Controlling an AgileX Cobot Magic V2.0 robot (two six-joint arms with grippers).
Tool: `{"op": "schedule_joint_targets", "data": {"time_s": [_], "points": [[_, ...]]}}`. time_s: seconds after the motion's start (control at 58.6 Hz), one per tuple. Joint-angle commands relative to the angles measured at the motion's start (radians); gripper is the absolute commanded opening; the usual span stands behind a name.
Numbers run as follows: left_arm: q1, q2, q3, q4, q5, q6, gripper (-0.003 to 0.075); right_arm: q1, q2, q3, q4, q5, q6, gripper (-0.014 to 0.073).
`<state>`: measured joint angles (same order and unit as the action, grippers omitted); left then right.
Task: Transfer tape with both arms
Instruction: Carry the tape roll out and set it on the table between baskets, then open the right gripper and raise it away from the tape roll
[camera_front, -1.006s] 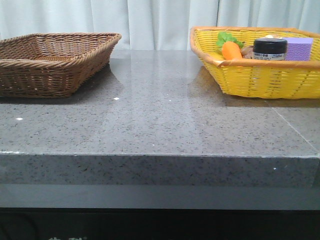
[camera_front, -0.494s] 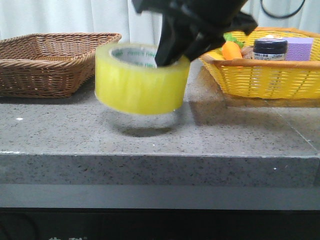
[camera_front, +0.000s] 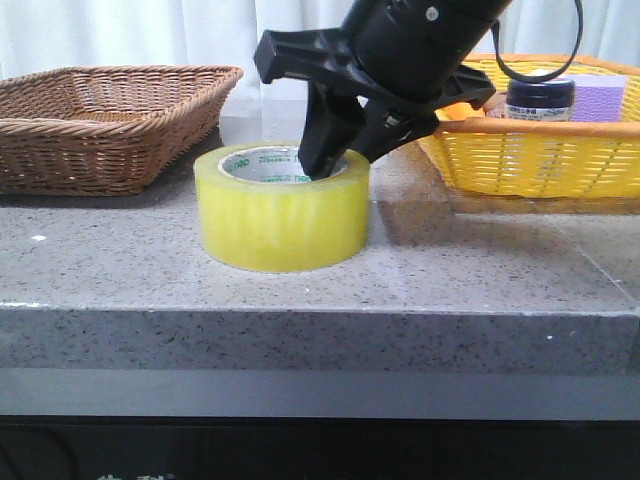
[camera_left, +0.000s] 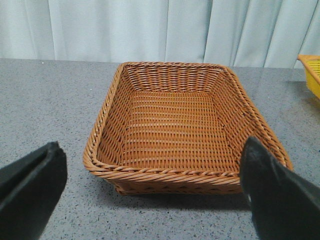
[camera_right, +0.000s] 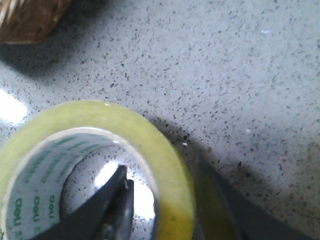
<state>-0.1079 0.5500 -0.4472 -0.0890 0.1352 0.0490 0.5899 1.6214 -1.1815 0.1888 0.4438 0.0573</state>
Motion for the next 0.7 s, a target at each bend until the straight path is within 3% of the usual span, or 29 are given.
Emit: {"op": "schedule_joint_targets", "data": {"time_s": [0.0, 0.205, 0.273, 0.477, 0.58, 0.682], "points": [[0.001, 0.007, -0.038, 0.001, -0.089, -0.006, 0.0690, -0.002, -0.072, -0.034, 0.010, -0.069, -0.002, 0.0387], [0.001, 0.007, -0.038, 0.001, -0.089, -0.006, 0.0690, -0.002, -0.155, -0.034, 0.010, -0.086, -0.002, 0.0372], [0.001, 0.007, -0.038, 0.001, -0.089, -0.006, 0.0690, -0.002, -0.177, -0.034, 0.010, -0.086, -0.002, 0.0316], [0.001, 0.007, -0.038, 0.001, -0.089, -0.006, 0.0690, -0.003, -0.202, -0.034, 0.010, -0.103, -0.002, 0.0010], [0.001, 0.007, -0.038, 0.001, -0.089, -0.006, 0.0690, -0.024, -0.220, -0.034, 0.009, -0.099, -0.002, -0.0060], [0.001, 0.007, -0.038, 0.001, -0.089, -0.006, 0.0690, -0.075, -0.260, -0.031, 0.007, -0.080, -0.002, -0.0070]]}}
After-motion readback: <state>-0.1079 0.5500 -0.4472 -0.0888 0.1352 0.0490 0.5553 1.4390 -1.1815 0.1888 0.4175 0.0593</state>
